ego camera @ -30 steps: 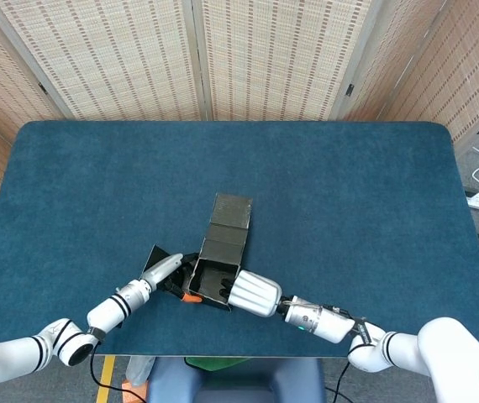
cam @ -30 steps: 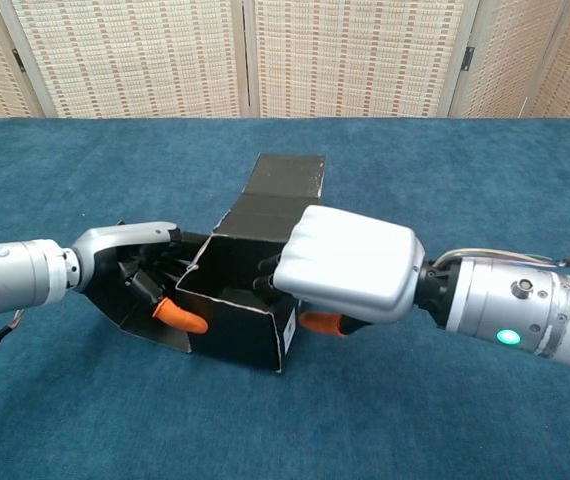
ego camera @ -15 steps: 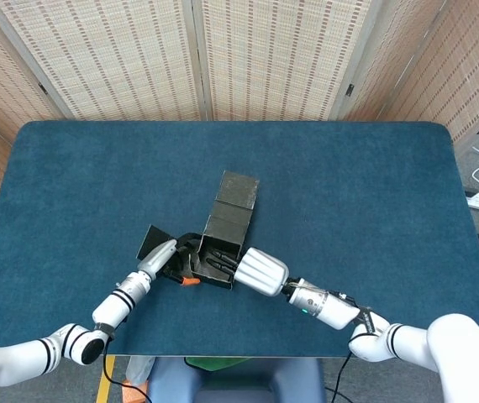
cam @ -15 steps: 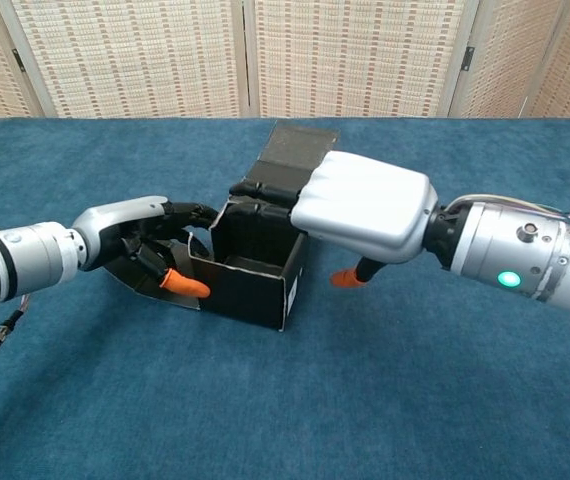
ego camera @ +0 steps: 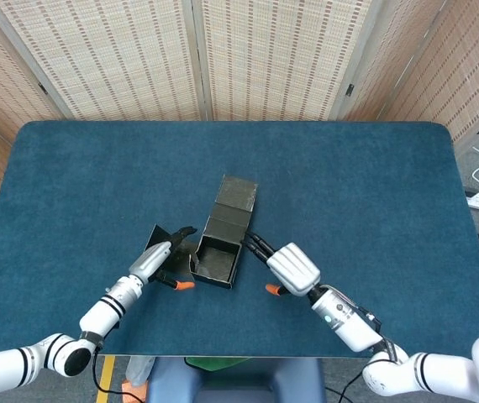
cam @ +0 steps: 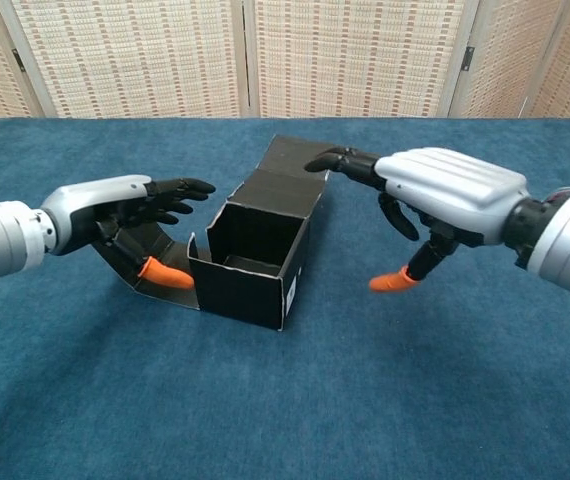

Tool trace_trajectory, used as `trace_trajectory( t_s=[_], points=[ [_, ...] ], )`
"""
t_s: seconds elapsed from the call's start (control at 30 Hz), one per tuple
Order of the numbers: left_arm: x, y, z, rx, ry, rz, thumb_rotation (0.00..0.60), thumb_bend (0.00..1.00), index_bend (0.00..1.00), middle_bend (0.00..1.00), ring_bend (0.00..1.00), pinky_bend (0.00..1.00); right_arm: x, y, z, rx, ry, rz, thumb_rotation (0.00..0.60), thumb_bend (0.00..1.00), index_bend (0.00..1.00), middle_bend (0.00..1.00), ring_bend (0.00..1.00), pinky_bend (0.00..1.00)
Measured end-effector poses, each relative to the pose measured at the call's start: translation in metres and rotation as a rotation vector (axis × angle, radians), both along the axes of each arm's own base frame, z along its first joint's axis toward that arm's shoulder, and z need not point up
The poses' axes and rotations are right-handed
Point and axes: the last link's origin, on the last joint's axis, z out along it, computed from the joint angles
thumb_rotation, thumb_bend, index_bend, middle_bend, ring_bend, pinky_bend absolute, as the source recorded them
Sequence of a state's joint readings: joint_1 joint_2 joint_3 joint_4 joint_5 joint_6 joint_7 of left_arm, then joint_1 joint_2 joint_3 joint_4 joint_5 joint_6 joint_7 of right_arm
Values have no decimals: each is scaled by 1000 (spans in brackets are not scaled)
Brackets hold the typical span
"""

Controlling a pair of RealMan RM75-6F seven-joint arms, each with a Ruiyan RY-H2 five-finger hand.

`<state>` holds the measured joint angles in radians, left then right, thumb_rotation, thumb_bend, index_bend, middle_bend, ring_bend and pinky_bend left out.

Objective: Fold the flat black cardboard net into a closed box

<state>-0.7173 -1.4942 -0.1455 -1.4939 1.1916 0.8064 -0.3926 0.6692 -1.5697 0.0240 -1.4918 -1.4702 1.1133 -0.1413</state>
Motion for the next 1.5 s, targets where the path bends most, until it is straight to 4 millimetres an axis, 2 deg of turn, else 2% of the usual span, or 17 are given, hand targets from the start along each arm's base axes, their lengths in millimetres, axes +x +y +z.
trace_trajectory(
  t_s=[0.3,0.43,0.53,0.73,1.03,1.2,1.4,1.5],
  points=[
    [0,-16,24,57,-60,-21,600,190,0,0,0,24,-18,21,-9,248,-254,-485,600,0,0,0,694,1000],
    [-1,-19,29,67,-87,-19,600,190,0,0,0,24,-18,22,-19,328,-315,-621,600,0,0,0,686,1000],
    [-2,-20,33,73,-108,-13,600,191,0,0,0,24,-9,19,-30,387,-363,-690,600,0,0,0,662,1000],
    [-8,-21,39,77,-136,8,600,189,0,0,0,23,23,8,-60,418,-439,-740,600,0,0,0,653,1000],
    [-18,-21,49,65,-191,35,600,189,0,0,0,24,63,-20,-91,282,-436,-731,600,0,0,0,651,1000],
    [-22,-21,54,62,-206,31,600,187,0,0,0,24,69,-35,-97,248,-422,-752,600,0,0,0,648,1000],
    [-24,-22,56,58,-204,25,600,187,0,0,0,24,71,-37,-103,269,-405,-731,600,0,0,7,648,1000],
    [-25,-23,56,61,-202,23,600,187,0,0,0,24,69,-40,-106,260,-408,-727,600,0,0,58,652,1000]
  ],
)
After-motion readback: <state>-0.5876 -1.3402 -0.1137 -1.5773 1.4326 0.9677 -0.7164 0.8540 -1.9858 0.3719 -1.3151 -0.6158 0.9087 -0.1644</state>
